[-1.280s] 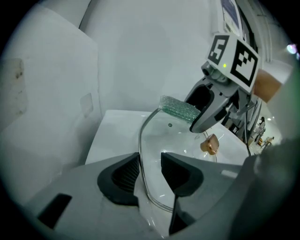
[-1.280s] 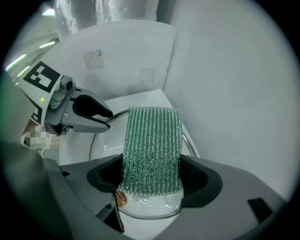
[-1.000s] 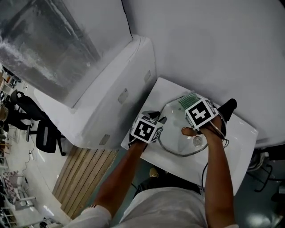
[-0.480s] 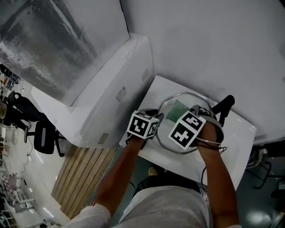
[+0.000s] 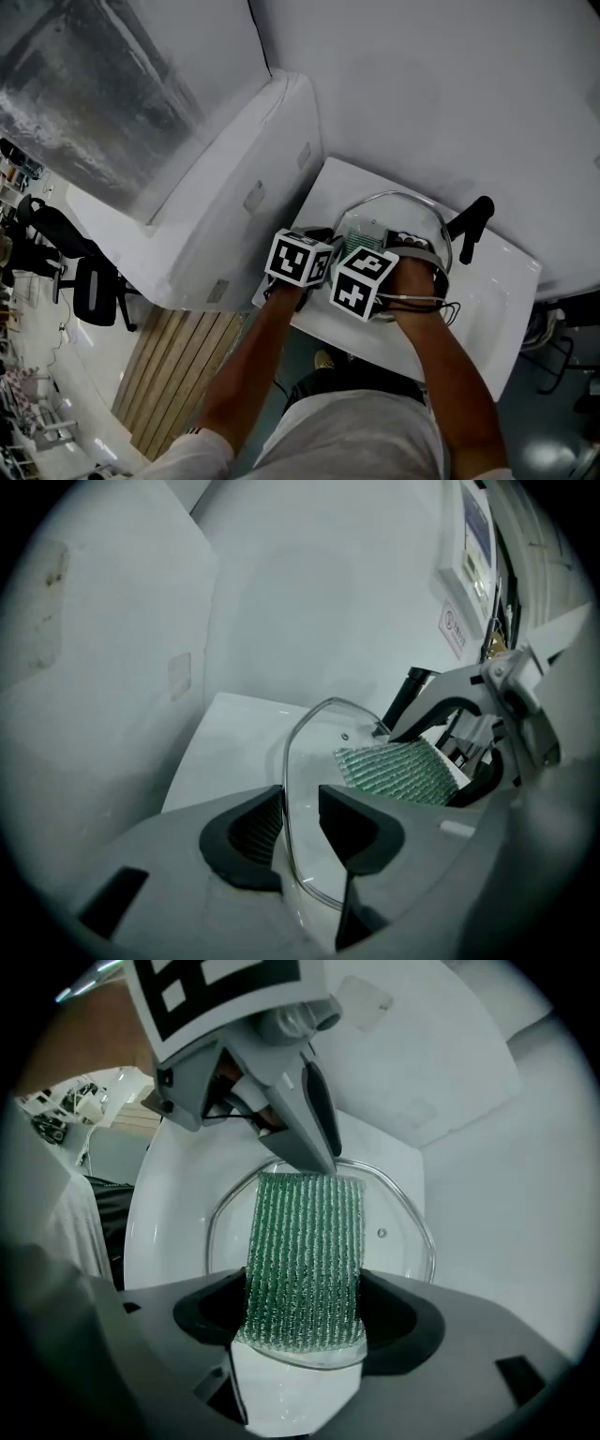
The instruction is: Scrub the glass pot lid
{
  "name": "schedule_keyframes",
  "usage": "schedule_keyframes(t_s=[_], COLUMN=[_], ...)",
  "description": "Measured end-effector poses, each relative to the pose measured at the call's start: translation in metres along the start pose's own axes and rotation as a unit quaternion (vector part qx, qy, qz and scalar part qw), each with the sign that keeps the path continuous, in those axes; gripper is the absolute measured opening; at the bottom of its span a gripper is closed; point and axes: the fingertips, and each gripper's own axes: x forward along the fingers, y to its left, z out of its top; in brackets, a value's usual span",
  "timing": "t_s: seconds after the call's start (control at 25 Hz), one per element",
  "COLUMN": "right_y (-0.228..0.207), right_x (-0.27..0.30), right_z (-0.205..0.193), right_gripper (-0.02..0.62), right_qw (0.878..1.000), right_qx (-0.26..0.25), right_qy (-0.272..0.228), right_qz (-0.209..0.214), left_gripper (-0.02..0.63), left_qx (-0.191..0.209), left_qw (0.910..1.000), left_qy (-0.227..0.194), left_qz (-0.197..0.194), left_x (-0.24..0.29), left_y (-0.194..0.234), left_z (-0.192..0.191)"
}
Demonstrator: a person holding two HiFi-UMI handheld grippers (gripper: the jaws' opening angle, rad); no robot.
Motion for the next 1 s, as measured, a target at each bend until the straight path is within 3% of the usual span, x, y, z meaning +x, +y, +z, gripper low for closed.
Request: schedule_keyframes(t_s=[0.2,0.36,0.6,0.76,1.0], right_y=[-0.003,-0.014,-0.026,-0.027,-0.029], right_x=[0.002,-0.003,-0.007,-0.004,0.0], right_z=[-0.002,-0.012,-0.038,-0.056,-0.075], right_gripper=[0.348,0.348,0.348,0.348,0.348], right_qw=[0.997,0.986,0.951,0.92,0.896], right_qx=[0.062,0.139,0.27,0.35,0.404], right_qy=[-0.041,-0.083,-0.141,-0.167,-0.179], right_qz=[0.015,0.029,0.054,0.06,0.039], left_gripper=[0.132,0.132,0.132,0.132,0.132], left_qx=[0.002,0.003,0.005,0.006,0.008], left_qw=[1.0,1.0,1.0,0.9999,0.9999], left_qy=[0.0,0.001,0.0,0.001,0.001], left_qz=[0.001,0.003,0.006,0.01,0.012], left_x=[0.001,0.0,0.002,0.001,0.001], left_y=[0.0,0.0,-0.001,0.0,0.0], left_z=[0.0,0.0,-0.001,-0.001,0.0])
